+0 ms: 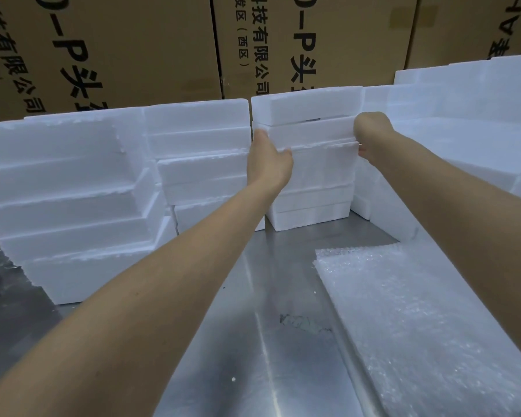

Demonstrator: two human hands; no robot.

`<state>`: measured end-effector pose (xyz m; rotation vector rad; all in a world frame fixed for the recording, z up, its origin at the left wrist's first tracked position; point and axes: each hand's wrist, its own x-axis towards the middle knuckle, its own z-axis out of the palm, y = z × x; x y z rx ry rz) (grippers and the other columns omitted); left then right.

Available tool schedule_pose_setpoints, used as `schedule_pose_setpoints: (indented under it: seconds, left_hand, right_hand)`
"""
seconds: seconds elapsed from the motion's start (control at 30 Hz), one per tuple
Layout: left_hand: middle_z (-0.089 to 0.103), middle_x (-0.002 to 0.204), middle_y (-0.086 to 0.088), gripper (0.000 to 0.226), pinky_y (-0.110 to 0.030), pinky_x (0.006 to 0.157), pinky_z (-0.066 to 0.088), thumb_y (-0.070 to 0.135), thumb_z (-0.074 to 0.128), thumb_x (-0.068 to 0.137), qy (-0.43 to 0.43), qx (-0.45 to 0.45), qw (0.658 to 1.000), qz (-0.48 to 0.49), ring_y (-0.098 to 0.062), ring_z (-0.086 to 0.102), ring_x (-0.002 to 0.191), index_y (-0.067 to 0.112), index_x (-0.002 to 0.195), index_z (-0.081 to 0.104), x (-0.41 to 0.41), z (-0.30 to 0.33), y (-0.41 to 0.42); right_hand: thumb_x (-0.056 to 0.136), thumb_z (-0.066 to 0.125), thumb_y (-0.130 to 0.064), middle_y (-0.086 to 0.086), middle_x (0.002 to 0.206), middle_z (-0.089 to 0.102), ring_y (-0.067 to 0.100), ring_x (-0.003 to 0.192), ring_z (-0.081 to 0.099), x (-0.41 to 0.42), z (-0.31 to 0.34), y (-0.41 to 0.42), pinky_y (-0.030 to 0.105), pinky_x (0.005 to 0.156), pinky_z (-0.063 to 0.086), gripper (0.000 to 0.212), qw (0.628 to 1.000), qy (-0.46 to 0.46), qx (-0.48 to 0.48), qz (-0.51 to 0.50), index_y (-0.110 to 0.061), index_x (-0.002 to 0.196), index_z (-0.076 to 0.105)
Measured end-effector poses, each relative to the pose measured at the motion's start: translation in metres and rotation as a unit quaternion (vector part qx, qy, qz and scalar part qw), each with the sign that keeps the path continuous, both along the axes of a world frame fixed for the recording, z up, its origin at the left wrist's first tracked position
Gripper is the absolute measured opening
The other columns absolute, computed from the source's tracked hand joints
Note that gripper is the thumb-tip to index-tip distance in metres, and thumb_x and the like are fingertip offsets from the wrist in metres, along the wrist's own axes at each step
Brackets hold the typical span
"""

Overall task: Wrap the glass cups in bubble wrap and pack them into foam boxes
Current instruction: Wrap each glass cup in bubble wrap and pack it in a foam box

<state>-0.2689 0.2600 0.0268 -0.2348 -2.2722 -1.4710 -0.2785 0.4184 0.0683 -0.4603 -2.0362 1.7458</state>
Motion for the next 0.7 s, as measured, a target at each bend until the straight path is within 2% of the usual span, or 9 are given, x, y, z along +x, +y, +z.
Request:
schedule_pose_setpoints:
  seconds: [0.03,0.07,0.13,0.17,0.27,0.37,0.53,0.6,0.7]
  left_hand:
    - [0.052,0.119,-0.002,0.032,-0.026,0.082,0.040,0.017,0.053,0.096,0.006,-0.003,1.000,0.006,-0.021,0.053,0.108,0.011,0.125,0.042,0.000,0.001,0.001]
    - [0.052,0.123,-0.003,0.033,-0.025,0.083,0.038,0.017,0.052,0.097,0.008,-0.006,1.000,0.010,-0.021,0.052,0.111,0.011,0.127,0.041,-0.001,0.001,0.001]
    - [0.049,0.133,-0.005,0.035,-0.024,0.084,0.035,0.016,0.049,0.099,0.005,-0.006,1.000,0.013,-0.021,0.049,0.118,0.010,0.131,0.039,-0.003,0.002,0.001]
    - [0.048,0.136,-0.005,0.034,-0.024,0.084,0.034,0.016,0.047,0.099,0.002,-0.006,1.000,0.013,-0.022,0.048,0.121,0.010,0.132,0.038,-0.004,0.002,0.000]
    - [0.050,0.132,-0.005,0.027,-0.023,0.084,0.033,0.013,0.040,0.102,-0.003,-0.007,1.000,0.006,-0.021,0.049,0.115,0.014,0.128,0.042,-0.008,0.003,-0.001]
    - [0.048,0.115,0.000,0.017,-0.025,0.081,0.034,0.011,0.036,0.103,-0.004,-0.005,1.000,0.002,-0.015,0.043,0.098,0.018,0.116,0.043,-0.011,0.003,-0.004]
    - [0.052,0.133,-0.003,0.033,-0.029,0.096,0.042,0.010,0.037,0.102,-0.016,-0.001,1.000,-0.027,-0.022,0.050,0.119,0.014,0.135,0.041,-0.011,0.002,-0.006]
    - [0.050,0.138,-0.003,0.039,-0.035,0.104,0.042,0.011,0.037,0.102,-0.027,0.005,0.999,-0.041,-0.023,0.048,0.124,0.018,0.141,0.036,-0.012,0.003,-0.007]
    - [0.045,0.143,-0.004,0.051,-0.042,0.106,0.042,0.013,0.042,0.101,-0.031,0.015,0.998,-0.048,-0.026,0.047,0.127,0.020,0.148,0.023,-0.010,0.004,-0.007]
  right_hand:
    - [0.098,0.032,-0.012,-0.001,0.082,0.039,0.009,0.064,0.035,0.000,0.002,-0.001,0.023,0.058,0.034,0.021,1.000,0.008,0.002,-0.014,-0.017,0.080,0.042]
    - [0.097,0.033,-0.011,0.003,0.094,0.045,0.013,0.071,0.043,0.002,0.002,-0.003,0.024,0.060,0.036,0.016,0.999,0.012,0.017,-0.036,-0.014,0.100,0.049]
    - [0.092,0.034,-0.006,0.004,0.129,0.044,0.021,0.101,0.050,-0.001,0.000,-0.004,0.026,0.074,0.037,0.048,0.991,0.050,0.095,-0.085,-0.017,0.139,0.035]
    - [0.089,0.035,-0.002,0.002,0.143,0.035,0.021,0.114,0.047,-0.001,-0.002,-0.005,0.027,0.079,0.037,0.060,0.979,0.093,0.158,-0.094,-0.022,0.144,0.029]
    - [0.080,0.037,0.009,0.000,0.157,0.012,0.022,0.139,0.022,0.003,-0.005,-0.012,0.025,0.088,0.035,0.076,0.926,0.177,0.328,-0.056,-0.032,0.144,0.032]
    - [0.077,0.036,0.011,-0.001,0.156,0.019,0.028,0.142,0.009,-0.002,-0.007,-0.014,0.030,0.096,0.033,0.076,0.902,0.150,0.405,-0.019,-0.032,0.140,0.038]
    - [0.079,0.039,0.010,0.003,0.145,0.030,0.030,0.129,0.028,-0.005,-0.004,-0.013,0.030,0.073,0.039,0.068,0.900,0.130,0.414,-0.033,-0.033,0.131,0.044]
    - [0.081,0.040,0.009,0.005,0.141,0.031,0.029,0.122,0.035,-0.004,-0.001,-0.012,0.031,0.072,0.041,0.064,0.896,0.127,0.424,-0.036,-0.032,0.129,0.046]
    - [0.079,0.037,0.008,0.007,0.136,0.032,0.029,0.114,0.041,-0.002,0.003,-0.012,0.036,0.073,0.048,0.060,0.897,0.133,0.422,-0.026,-0.029,0.125,0.049]
